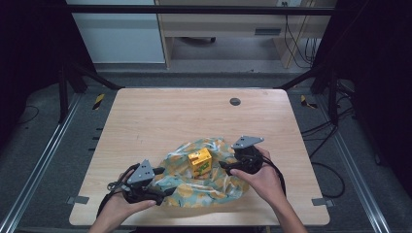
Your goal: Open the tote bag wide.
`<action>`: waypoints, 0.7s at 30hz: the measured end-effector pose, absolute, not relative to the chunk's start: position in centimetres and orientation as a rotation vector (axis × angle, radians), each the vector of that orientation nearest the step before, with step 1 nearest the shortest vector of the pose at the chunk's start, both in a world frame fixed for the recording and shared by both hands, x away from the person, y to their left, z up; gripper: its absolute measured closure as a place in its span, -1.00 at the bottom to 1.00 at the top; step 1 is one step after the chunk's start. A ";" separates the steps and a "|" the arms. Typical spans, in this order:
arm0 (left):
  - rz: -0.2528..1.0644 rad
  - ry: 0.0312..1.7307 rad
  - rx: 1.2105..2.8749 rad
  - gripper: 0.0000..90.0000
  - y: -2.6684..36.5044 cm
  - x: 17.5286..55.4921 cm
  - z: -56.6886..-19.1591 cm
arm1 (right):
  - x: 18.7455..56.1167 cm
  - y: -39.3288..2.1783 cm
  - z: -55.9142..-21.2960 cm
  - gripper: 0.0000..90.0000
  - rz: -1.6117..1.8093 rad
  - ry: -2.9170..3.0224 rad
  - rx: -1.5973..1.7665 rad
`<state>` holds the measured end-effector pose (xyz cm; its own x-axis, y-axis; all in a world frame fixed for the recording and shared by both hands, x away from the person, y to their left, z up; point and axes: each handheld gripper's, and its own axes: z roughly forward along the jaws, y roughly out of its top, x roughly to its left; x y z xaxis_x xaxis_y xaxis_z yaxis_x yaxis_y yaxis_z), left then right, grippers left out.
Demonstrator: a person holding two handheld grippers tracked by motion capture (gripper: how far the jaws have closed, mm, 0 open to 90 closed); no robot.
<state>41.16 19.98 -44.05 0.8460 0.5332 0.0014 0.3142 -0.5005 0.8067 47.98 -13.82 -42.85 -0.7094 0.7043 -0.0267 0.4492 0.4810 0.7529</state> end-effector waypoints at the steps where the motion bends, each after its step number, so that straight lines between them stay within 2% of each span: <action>1: 0.318 0.610 2.140 -0.49 19.9 41.2 -44.3 | 48.3 -13.8 -43.1 -0.42 1.057 2.397 0.977; 3: 0.311 0.599 2.148 -0.44 19.7 41.2 -44.6 | 48.6 -13.7 -43.5 -0.29 1.043 2.400 0.973; 4: 0.305 0.589 2.154 -0.37 19.6 41.2 -44.8 | 48.7 -13.7 -43.6 -0.28 1.037 2.405 0.963; 5: 0.309 0.587 2.160 -0.20 19.5 41.3 -45.0 | 48.9 -13.5 -44.0 -0.14 1.017 2.416 0.951; 6: 0.309 0.586 2.165 -0.20 19.4 41.3 -45.2 | 48.9 -13.5 -44.0 -0.14 1.017 2.416 0.951; 7: 0.307 0.583 2.176 -0.10 19.2 41.3 -45.4 | 49.0 -13.4 -44.2 -0.09 1.013 2.418 0.947; 9: 0.323 0.576 2.200 0.14 19.0 41.2 -45.7 | 49.2 -13.3 -44.4 0.29 1.008 2.424 0.929; 12: 0.331 0.572 2.221 0.46 18.8 41.2 -46.1 | 49.4 -13.3 -44.5 0.64 1.029 2.410 0.931; 14: 0.324 0.578 2.239 0.60 18.7 41.2 -46.6 | 49.8 -13.4 -44.5 0.81 1.048 2.393 0.957; 17: 0.322 0.584 2.280 0.79 18.4 41.3 -47.3 | 50.6 -13.8 -44.5 0.95 1.088 2.369 1.004; 20: 0.336 0.587 2.318 0.95 18.3 41.3 -47.6 | 51.7 -14.3 -44.8 0.99 1.109 2.350 1.075; 21: 0.336 0.593 2.320 0.95 18.3 41.4 -47.7 | 51.7 -14.3 -44.8 0.99 1.109 2.350 1.075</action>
<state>41.37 18.28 -47.69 0.8608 0.5040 0.0708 0.3199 -0.6440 0.6949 51.68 -14.28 -44.78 -0.6618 0.7494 0.0228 0.4939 0.4129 0.7653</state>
